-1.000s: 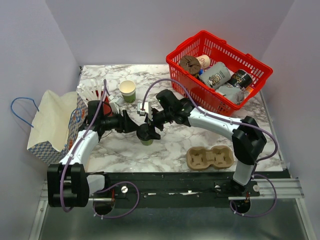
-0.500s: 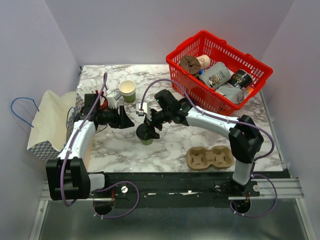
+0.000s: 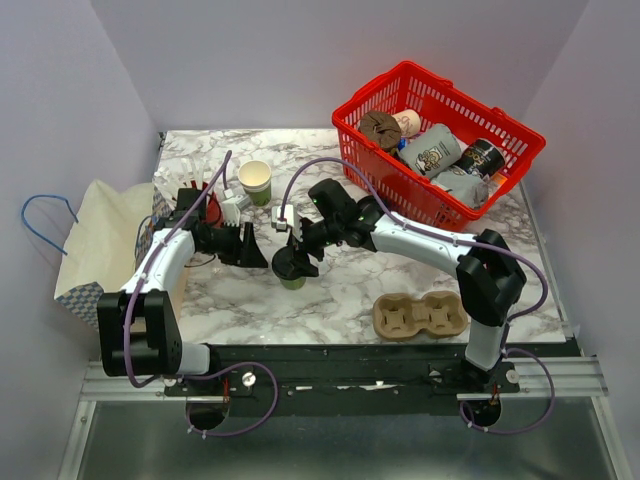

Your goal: Pack the takeout coffee

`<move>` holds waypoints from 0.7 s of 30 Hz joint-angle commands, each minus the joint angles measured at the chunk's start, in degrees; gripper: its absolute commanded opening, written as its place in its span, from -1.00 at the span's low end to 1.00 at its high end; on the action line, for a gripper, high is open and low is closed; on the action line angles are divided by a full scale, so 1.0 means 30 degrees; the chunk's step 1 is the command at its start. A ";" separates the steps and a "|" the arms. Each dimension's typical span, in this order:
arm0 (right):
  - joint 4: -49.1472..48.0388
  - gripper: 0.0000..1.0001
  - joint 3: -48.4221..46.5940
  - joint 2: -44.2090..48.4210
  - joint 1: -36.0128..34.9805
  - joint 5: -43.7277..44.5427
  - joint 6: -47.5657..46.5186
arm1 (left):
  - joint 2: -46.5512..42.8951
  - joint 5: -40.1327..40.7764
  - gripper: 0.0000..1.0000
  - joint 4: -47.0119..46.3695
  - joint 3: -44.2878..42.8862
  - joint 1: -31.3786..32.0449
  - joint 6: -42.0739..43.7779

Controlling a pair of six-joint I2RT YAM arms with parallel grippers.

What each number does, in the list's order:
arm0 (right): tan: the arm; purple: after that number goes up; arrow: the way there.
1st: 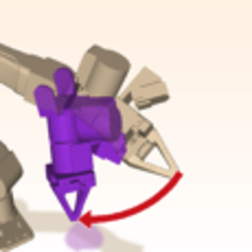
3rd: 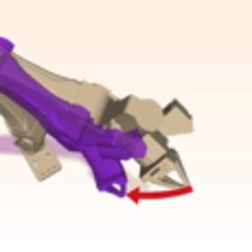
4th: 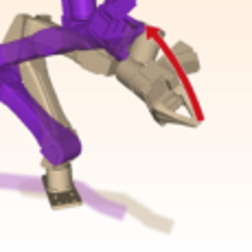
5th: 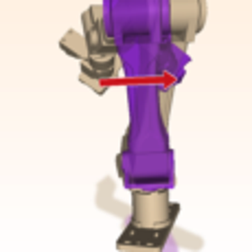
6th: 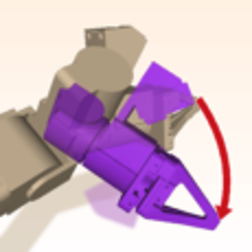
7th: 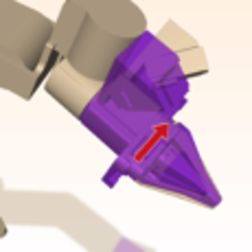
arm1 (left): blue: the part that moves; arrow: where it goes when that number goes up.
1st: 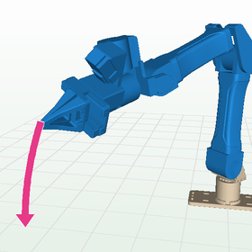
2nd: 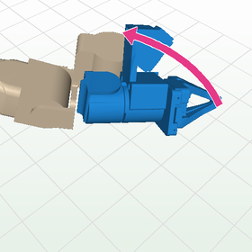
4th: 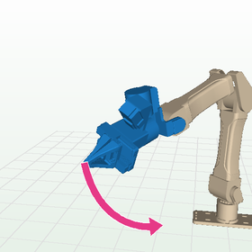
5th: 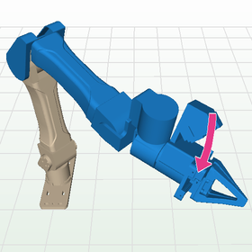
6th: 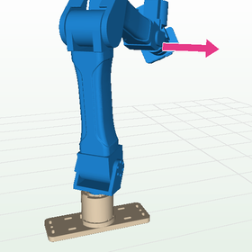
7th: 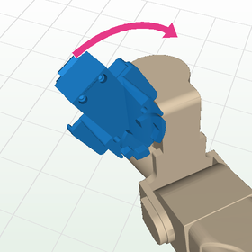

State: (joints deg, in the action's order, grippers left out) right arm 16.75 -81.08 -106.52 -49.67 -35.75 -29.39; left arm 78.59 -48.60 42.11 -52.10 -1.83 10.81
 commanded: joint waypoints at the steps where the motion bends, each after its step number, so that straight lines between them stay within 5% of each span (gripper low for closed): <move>1: 0.0451 0.79 -0.0220 -0.0763 -0.0084 0.0665 -0.0136 | -0.0121 -0.1229 0.21 -0.0558 0.0021 0.0285 -0.0261; 21: 0.0451 0.79 -0.0426 -0.1114 -0.0113 0.0870 -0.0019 | 0.1254 0.1401 0.20 -0.1204 0.0022 0.1517 -0.2020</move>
State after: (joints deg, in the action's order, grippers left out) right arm 17.10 -82.04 -107.26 -49.58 -35.66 -29.10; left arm 80.07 -49.34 38.22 -51.96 0.93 5.80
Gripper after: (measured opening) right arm 0.896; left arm 0.603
